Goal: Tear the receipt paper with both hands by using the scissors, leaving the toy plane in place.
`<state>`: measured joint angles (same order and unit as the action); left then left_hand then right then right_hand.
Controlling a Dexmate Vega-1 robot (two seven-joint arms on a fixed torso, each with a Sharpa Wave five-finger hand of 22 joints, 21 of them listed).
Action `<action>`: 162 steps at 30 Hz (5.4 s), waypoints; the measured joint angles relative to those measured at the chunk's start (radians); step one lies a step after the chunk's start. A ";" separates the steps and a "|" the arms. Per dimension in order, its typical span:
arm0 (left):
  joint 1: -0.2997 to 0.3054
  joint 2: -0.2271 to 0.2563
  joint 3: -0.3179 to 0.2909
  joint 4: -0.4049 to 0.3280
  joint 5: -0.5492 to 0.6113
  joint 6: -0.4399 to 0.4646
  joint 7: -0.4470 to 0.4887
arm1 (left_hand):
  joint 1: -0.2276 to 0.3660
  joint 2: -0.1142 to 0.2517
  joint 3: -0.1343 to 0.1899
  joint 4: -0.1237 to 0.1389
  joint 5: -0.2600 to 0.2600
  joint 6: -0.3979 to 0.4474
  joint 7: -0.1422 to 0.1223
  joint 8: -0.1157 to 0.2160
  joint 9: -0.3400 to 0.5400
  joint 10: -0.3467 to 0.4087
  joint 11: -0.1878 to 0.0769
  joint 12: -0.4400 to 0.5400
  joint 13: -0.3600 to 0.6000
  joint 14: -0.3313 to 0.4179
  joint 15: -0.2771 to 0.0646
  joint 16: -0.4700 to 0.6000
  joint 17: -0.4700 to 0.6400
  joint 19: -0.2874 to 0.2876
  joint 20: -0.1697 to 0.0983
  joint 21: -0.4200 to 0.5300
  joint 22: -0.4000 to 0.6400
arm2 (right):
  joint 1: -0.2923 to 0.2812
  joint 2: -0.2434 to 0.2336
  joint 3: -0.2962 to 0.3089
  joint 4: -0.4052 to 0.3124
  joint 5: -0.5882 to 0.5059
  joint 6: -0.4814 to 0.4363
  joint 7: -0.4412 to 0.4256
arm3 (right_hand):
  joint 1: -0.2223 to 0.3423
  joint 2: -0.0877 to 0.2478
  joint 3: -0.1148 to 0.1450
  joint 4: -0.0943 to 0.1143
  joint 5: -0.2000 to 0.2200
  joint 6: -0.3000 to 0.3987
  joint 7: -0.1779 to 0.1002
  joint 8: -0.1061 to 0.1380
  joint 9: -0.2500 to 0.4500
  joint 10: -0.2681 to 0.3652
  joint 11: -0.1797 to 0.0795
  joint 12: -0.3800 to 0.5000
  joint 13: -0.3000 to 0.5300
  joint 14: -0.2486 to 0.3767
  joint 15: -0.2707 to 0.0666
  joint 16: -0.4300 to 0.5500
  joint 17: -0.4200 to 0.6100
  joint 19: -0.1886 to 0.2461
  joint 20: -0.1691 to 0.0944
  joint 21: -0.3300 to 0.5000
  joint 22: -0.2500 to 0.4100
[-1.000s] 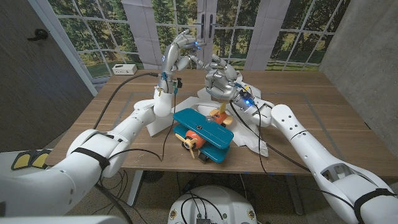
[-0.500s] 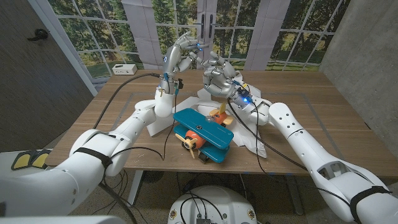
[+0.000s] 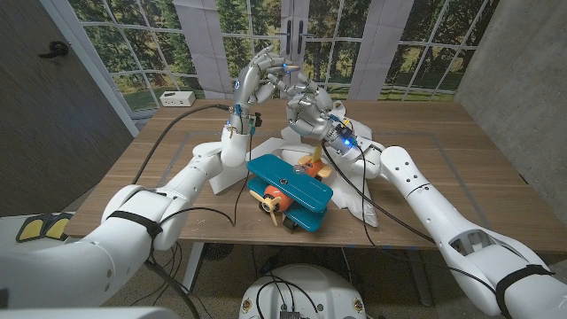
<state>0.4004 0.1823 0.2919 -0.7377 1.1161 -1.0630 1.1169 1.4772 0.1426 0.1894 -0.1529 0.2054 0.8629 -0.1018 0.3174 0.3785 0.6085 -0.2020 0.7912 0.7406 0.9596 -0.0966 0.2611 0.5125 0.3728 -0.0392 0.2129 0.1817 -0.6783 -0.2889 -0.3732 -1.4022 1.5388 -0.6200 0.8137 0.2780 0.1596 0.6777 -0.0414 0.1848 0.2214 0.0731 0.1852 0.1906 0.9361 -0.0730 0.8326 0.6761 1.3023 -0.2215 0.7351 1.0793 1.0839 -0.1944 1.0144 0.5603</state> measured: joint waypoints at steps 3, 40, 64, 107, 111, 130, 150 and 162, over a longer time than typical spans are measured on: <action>0.006 -0.002 -0.009 -0.009 0.012 0.000 0.000 | 0.000 0.000 0.000 0.000 0.000 0.000 0.000 0.000 0.000 0.000 0.000 0.000 -0.004 0.000 0.000 -0.001 0.000 0.000 0.000 0.000 0.000 | -0.001 0.002 0.001 0.004 0.000 0.003 -0.006 | 0.000 0.000 0.003 0.003 0.000 -0.004 -0.004 0.000 0.000 0.000 0.000 0.000 0.000 0.000 0.000 -0.003 0.001 0.000 0.000 0.007 0.000; 0.042 -0.009 -0.057 -0.059 0.090 0.012 0.001 | 0.005 -0.005 -0.005 0.003 -0.002 0.005 -0.002 -0.010 0.002 0.001 -0.002 -0.010 -0.031 0.014 -0.014 -0.002 0.000 -0.003 -0.004 0.000 0.000 | -0.014 0.011 0.013 -0.008 0.001 0.020 -0.009 | 0.000 0.000 0.020 -0.005 0.000 0.012 -0.004 0.000 -0.001 -0.004 -0.004 0.004 -0.009 0.009 0.002 -0.041 0.016 -0.020 0.013 0.038 -0.027; 0.039 -0.005 -0.053 -0.056 0.092 0.006 0.000 | 0.002 -0.002 -0.007 0.001 -0.002 0.009 0.002 -0.014 0.005 0.001 -0.002 -0.011 -0.042 0.016 -0.016 -0.007 -0.001 -0.003 -0.004 0.000 0.000 | -0.018 0.009 0.010 -0.007 0.002 0.022 -0.013 | 0.011 0.011 0.040 -0.007 0.004 0.117 -0.020 0.007 0.005 0.002 -0.009 0.018 -0.006 0.021 0.000 -0.066 0.017 -0.036 0.021 0.066 -0.046; 0.056 -0.015 -0.102 -0.087 0.207 0.011 0.001 | 0.001 -0.001 -0.008 0.002 -0.006 0.038 -0.006 -0.021 0.009 0.001 -0.001 -0.007 -0.060 0.016 -0.016 -0.007 0.005 -0.016 -0.002 -0.006 0.000 | -0.037 -0.002 0.015 -0.039 0.016 0.024 -0.044 | 0.110 0.014 0.073 -0.074 0.012 0.203 -0.041 0.007 0.010 0.016 -0.023 0.022 -0.028 0.026 -0.002 -0.110 -0.032 -0.062 0.030 0.105 -0.086; 0.056 -0.011 -0.098 -0.091 0.214 0.014 0.001 | 0.001 -0.001 -0.010 0.001 -0.009 0.038 -0.006 -0.025 0.008 0.001 -0.001 -0.007 -0.064 0.022 -0.022 -0.009 0.006 -0.016 -0.002 -0.006 -0.004 | -0.036 -0.005 0.014 -0.041 0.012 0.027 -0.044 | 0.119 0.010 0.064 -0.082 0.012 0.218 -0.039 0.007 0.012 0.023 -0.031 0.022 -0.036 0.039 -0.004 -0.111 -0.038 -0.062 0.030 0.112 -0.092; 0.056 0.008 -0.088 -0.110 0.250 0.008 0.001 | 0.001 -0.002 -0.015 0.001 -0.007 0.043 -0.011 -0.025 0.003 0.005 0.002 0.001 -0.080 0.032 -0.039 -0.005 0.020 -0.016 -0.002 -0.006 -0.004 | -0.055 -0.001 0.022 -0.054 0.040 0.025 -0.064 | 0.123 -0.006 0.003 -0.058 -0.008 0.245 -0.016 0.003 0.009 0.063 -0.034 0.026 -0.068 0.055 0.002 -0.095 -0.030 -0.056 0.028 0.147 -0.120; 0.036 0.048 -0.096 -0.129 0.304 0.015 0.000 | 0.001 -0.002 -0.012 0.004 -0.014 0.047 -0.007 0.004 0.004 -0.036 -0.003 0.005 -0.066 0.023 -0.048 -0.014 0.035 -0.027 -0.002 -0.006 -0.002 | -0.062 -0.013 0.013 -0.045 0.053 -0.004 -0.069 | 0.006 -0.041 -0.075 0.020 -0.015 0.313 0.026 0.008 0.004 0.157 -0.007 0.010 -0.171 0.068 0.003 -0.099 -0.042 -0.015 0.009 0.170 -0.171; 0.016 0.077 -0.066 -0.129 0.315 0.009 0.000 | 0.006 -0.007 -0.012 0.004 -0.017 0.051 -0.011 0.004 0.003 -0.036 -0.003 0.005 -0.066 0.023 -0.048 -0.014 0.040 -0.027 -0.002 -0.006 -0.002 | -0.053 -0.015 0.011 -0.022 0.036 -0.005 -0.045 | 0.006 -0.041 -0.077 0.017 -0.011 0.322 0.029 0.008 0.000 0.163 -0.013 0.010 -0.174 0.073 -0.002 -0.095 -0.040 -0.006 0.007 0.178 -0.184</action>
<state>0.4162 0.2597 0.2263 -0.8666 1.4315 -1.0542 1.1165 1.4836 0.1355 0.1771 -0.1487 0.1881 0.9136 -0.1127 0.3213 0.3820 0.5722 -0.2054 0.7961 0.6748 0.9825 -0.1444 0.2466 0.5525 0.3460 -0.0412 0.2073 0.1794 -0.7312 -0.3036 -0.3619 -1.4246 1.5744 -0.6248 0.7684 0.2841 0.1184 0.6012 -0.0246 0.1741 0.5434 0.1019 0.1931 0.1904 1.0988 -0.0858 0.8427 0.5026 1.3756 -0.2233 0.6401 1.0398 1.0775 -0.1877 1.1919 0.3760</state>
